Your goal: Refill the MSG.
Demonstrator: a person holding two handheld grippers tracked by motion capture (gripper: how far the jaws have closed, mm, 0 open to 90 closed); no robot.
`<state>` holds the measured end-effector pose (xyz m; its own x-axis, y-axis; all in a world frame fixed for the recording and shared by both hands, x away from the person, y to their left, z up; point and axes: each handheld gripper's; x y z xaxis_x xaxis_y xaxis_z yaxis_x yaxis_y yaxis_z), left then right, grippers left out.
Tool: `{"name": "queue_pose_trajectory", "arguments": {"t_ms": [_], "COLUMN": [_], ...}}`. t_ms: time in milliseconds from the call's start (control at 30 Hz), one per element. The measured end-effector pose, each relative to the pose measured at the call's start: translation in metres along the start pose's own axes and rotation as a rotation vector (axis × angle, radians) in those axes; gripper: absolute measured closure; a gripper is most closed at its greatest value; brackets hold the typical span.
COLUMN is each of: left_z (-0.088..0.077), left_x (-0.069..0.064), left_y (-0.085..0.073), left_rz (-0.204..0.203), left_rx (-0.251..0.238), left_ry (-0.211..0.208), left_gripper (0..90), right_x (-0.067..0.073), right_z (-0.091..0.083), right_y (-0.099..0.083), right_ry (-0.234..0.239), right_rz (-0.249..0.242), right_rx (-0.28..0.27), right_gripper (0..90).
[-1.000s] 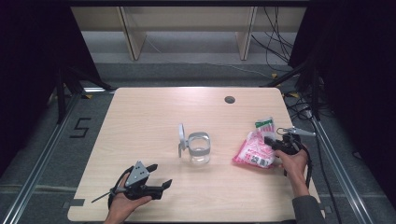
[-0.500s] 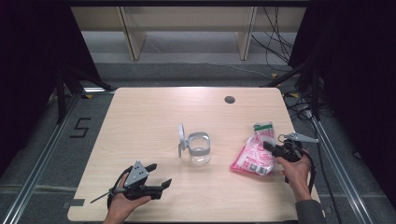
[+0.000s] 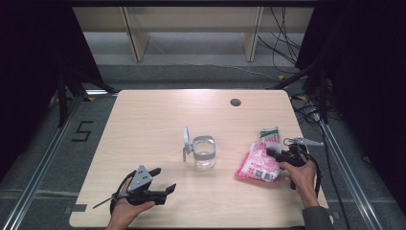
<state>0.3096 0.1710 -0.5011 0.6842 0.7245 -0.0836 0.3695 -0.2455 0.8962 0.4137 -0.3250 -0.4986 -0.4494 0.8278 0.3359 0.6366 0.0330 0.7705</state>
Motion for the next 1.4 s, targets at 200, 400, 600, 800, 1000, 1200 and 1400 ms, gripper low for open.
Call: {"name": "queue_pose_trajectory", "arguments": {"t_ms": [200, 400, 600, 800, 1000, 1200, 1400], "left_z": [0.0, 0.0, 0.0, 0.0, 0.001, 0.002, 0.003], "left_x": [0.001, 0.0, 0.0, -0.001, -0.001, -0.002, -0.004], "left_y": [0.001, 0.0, 0.0, -0.001, -0.001, -0.001, -0.001], "left_rz": [0.03, 0.008, 0.008, -0.002, 0.003, 0.005, 0.011], "left_rx": [0.004, 0.008, 0.009, 0.008, 0.008, 0.006, 0.013], "left_ry": [-0.004, 0.003, 0.004, 0.007, 0.0, -0.007, -0.012], "left_gripper": [19.3, 19.3, 19.3, 19.3, 19.3, 19.3, 19.3], "right_x": [-0.004, -0.002, 0.004, 0.024, 0.037, 0.065, 0.086], "right_z": [0.009, 0.006, -0.003, -0.017, -0.023, -0.029, -0.033], "right_y": [0.004, 0.005, 0.008, 0.016, 0.021, 0.032, 0.039], "right_ry": [-0.036, -0.011, 0.017, 0.056, 0.127, 0.183, 0.196], "right_rz": [-0.022, -0.021, -0.06, -0.107, -0.125, -0.189, -0.24], "right_rx": [0.025, 0.002, -0.046, -0.101, -0.164, -0.196, -0.198], "right_gripper": [82.1, 90.0, 90.0, 90.0, 90.0, 90.0, 90.0]}}
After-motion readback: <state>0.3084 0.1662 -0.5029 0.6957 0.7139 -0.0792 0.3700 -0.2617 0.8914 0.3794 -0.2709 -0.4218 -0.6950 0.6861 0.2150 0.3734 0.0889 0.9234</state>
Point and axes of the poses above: each handheld gripper's, and its own axes: z roughly forward along the jaws, y roughly out of its top, x roughly to its left, and after that the axes turned 1 degree about y, right-handed
